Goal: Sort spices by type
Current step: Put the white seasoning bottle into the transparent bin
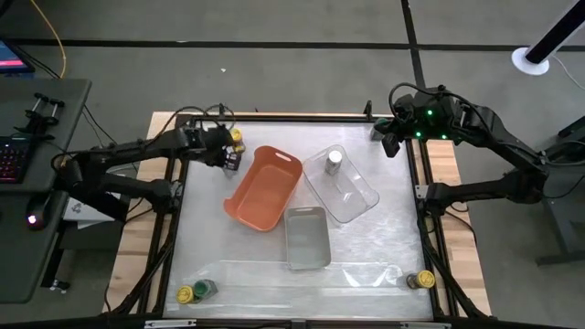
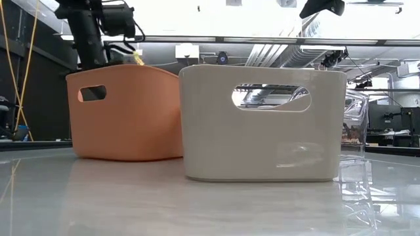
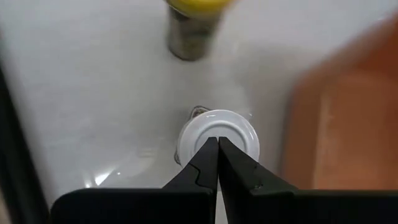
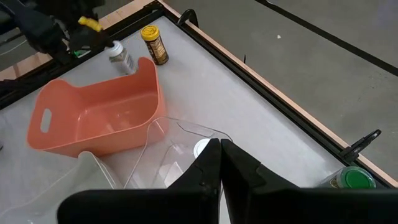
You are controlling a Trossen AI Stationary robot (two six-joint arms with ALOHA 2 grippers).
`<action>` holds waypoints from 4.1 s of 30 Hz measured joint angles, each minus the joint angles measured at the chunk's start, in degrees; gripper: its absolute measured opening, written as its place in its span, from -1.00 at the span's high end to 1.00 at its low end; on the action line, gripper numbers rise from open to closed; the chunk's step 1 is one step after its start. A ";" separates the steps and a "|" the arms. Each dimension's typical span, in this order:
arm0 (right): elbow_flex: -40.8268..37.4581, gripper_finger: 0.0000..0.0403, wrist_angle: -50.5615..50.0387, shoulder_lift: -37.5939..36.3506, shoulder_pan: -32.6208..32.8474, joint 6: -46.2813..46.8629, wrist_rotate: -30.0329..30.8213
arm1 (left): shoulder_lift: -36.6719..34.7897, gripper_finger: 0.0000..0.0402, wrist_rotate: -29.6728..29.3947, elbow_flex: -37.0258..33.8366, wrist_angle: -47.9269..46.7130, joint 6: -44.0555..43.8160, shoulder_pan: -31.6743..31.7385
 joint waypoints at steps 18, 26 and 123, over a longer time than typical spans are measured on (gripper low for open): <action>0.02 1.00 0.00 0.00 0.00 -0.58 -0.32 | -4.21 0.91 0.77 7.34 -2.20 17.14 -5.03; 0.04 1.00 0.00 0.13 0.00 -1.11 -3.08 | -4.13 0.26 7.04 7.37 -5.18 25.57 -4.98; 0.04 -0.51 21.59 27.19 13.18 -19.32 -4.07 | 41.18 0.18 10.43 69.81 -15.71 60.07 -12.80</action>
